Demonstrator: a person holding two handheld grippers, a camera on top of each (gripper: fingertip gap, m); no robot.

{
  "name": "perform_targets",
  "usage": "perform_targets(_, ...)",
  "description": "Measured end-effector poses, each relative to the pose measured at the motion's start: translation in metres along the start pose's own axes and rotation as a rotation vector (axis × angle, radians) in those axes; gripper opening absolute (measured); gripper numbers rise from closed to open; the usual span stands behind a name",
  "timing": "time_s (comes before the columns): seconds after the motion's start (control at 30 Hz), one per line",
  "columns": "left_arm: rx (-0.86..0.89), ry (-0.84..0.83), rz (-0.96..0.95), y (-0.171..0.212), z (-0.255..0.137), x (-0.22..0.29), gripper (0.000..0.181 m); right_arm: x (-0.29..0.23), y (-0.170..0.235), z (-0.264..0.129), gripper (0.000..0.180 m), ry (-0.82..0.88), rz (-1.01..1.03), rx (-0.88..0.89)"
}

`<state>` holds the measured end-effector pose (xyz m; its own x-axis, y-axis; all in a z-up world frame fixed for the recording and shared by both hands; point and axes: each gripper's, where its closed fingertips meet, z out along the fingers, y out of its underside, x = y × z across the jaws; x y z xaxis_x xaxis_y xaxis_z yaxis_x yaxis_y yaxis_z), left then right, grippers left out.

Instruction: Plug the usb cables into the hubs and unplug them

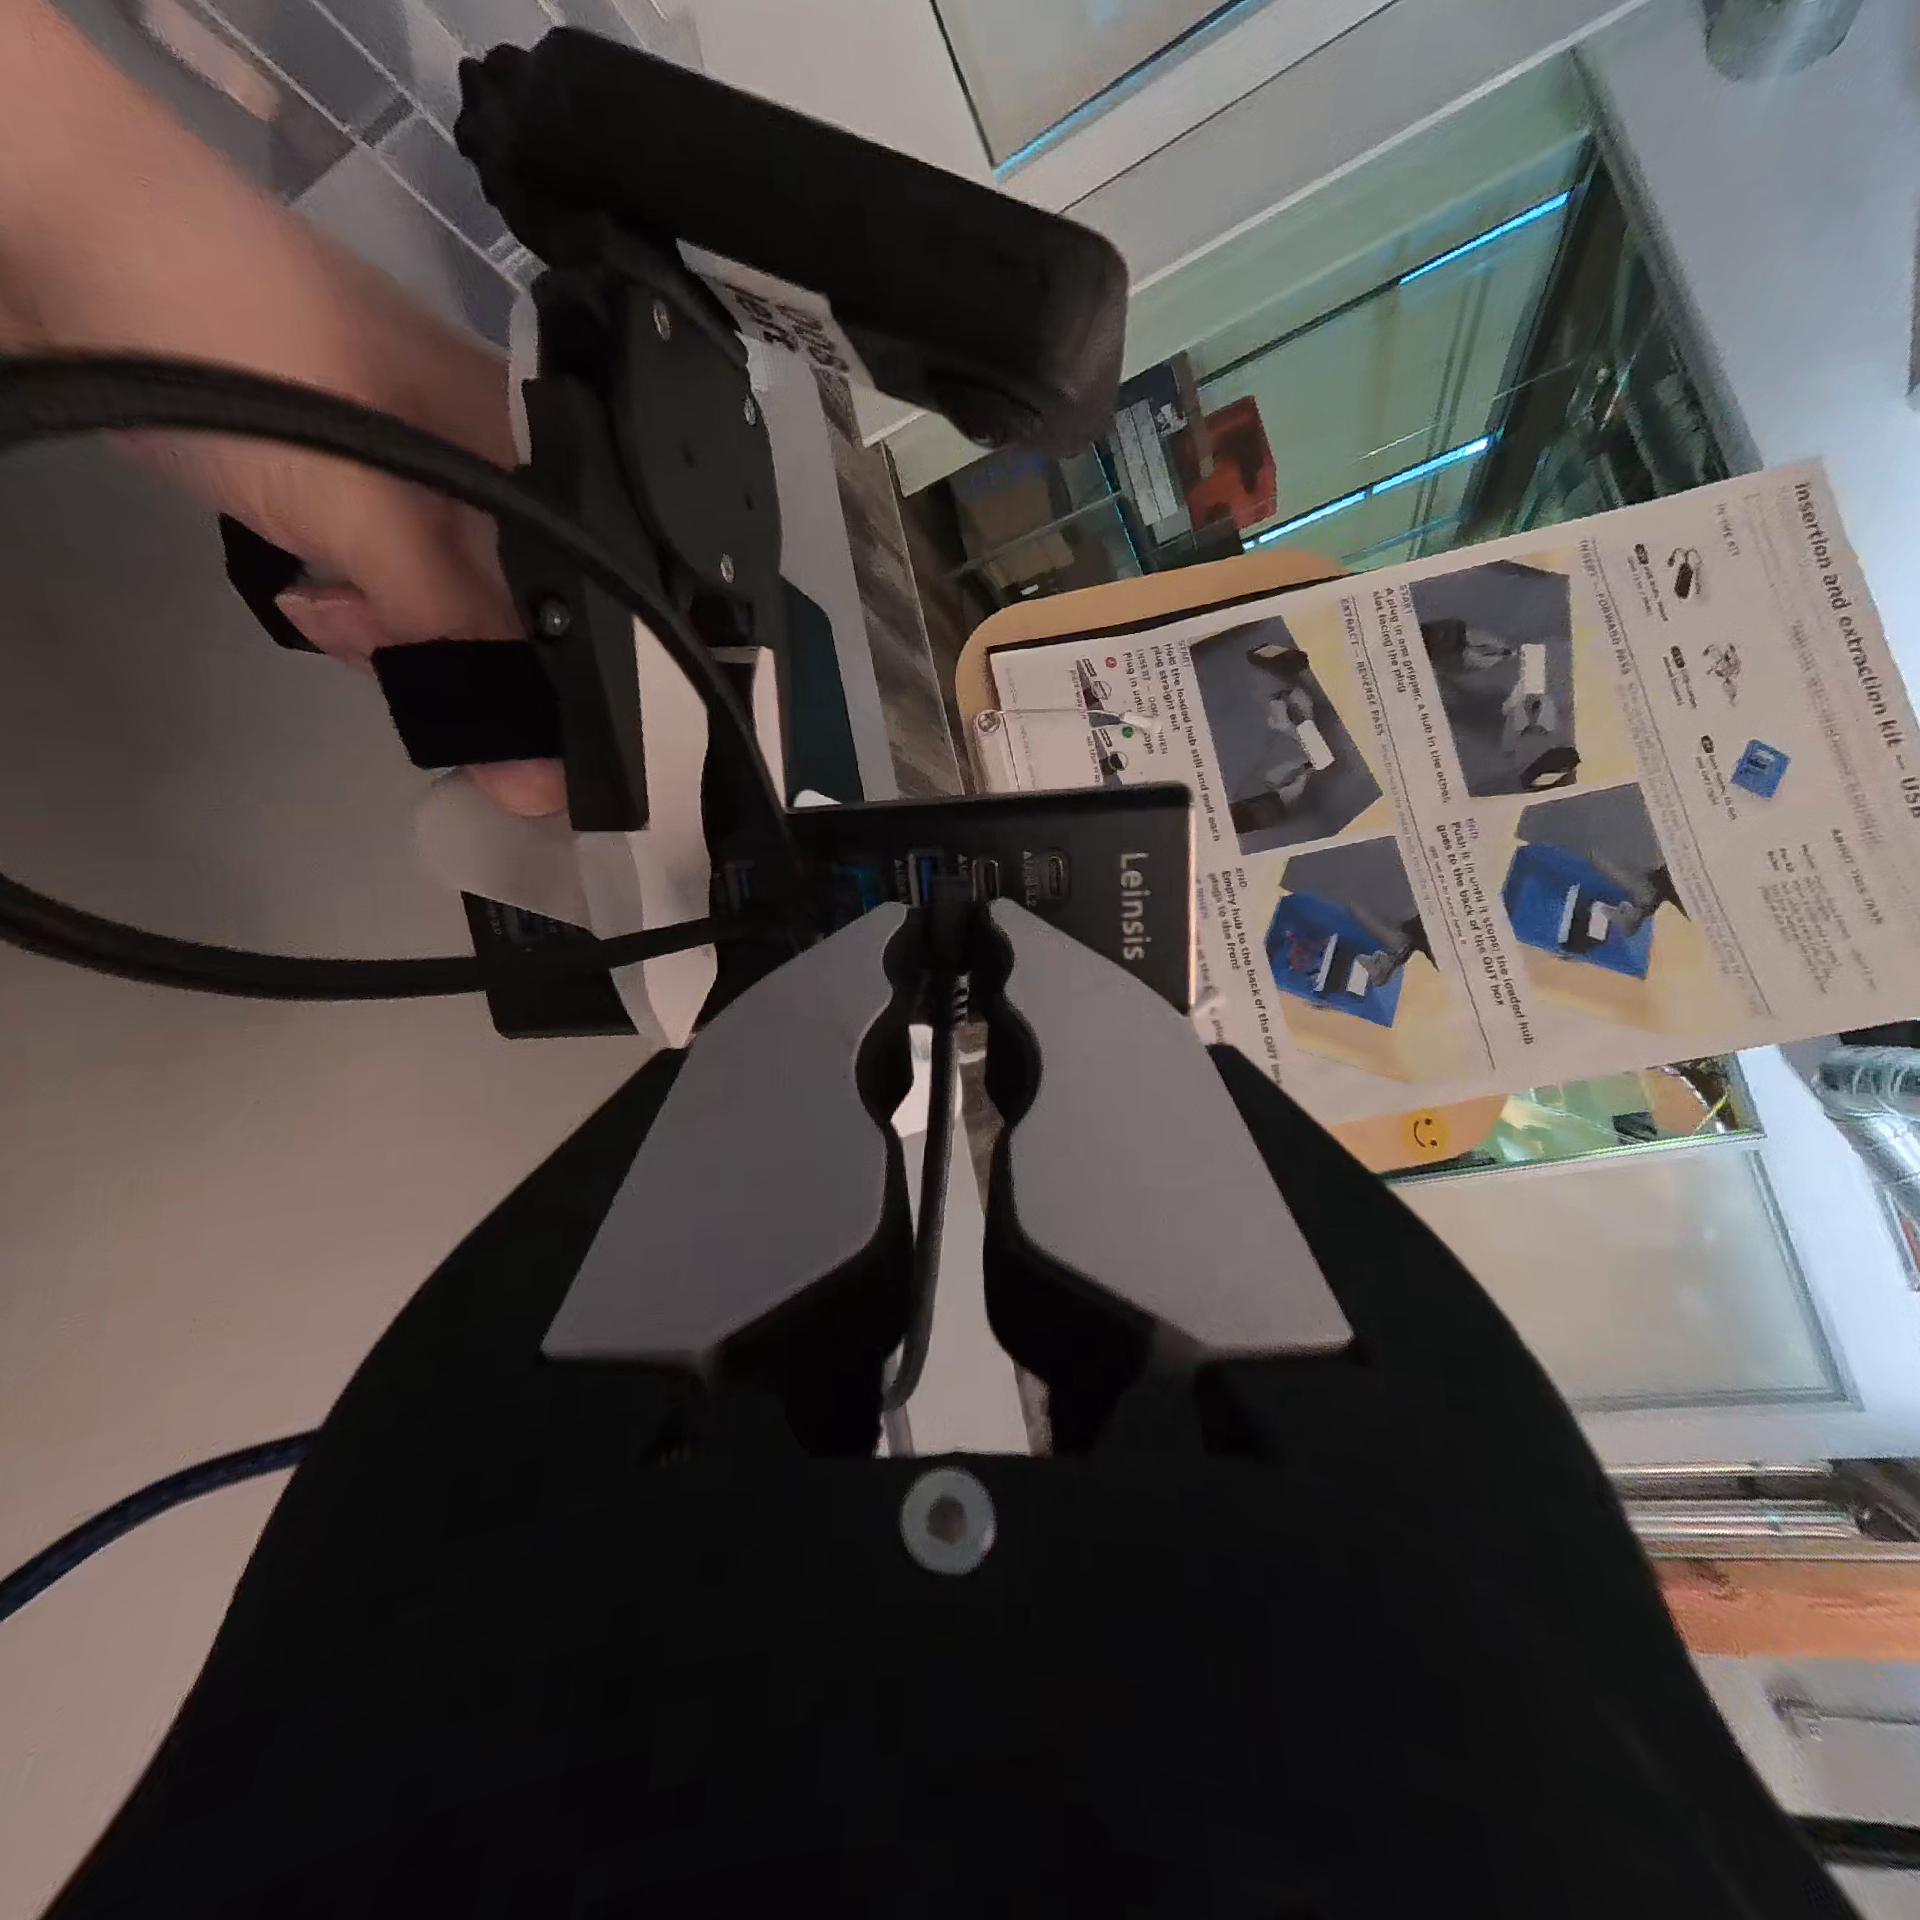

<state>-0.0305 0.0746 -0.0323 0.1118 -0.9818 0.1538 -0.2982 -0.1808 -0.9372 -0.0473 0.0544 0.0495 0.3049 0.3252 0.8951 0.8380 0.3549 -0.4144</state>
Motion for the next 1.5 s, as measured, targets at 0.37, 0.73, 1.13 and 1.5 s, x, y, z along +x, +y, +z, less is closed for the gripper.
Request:
perform_targets(0.37, -0.004, 0.008, 0.056, -0.008, 0.000, 0.015, 0.029, 0.000, -0.007, -0.006, 0.009, -0.030, 0.000, -0.015)
perform_targets(0.73, 0.027, 0.108, 0.015, -0.009, 0.005, 0.031, 0.029, 0.000, -0.005, -0.014, 0.009, -0.091, 0.040, -0.116)
perform_targets(1.13, 0.140, 0.363, -0.219, -0.031, 0.003, 0.067, 0.029, 0.041, -0.027, -0.039, 0.009, -0.152, 0.185, -0.094)
perform_targets(1.5, 0.280, 0.288, -0.253, -0.079, -0.026, 0.088, 0.029, 0.068, -0.077, -0.045, 0.008, -0.471, 0.069, -0.195)
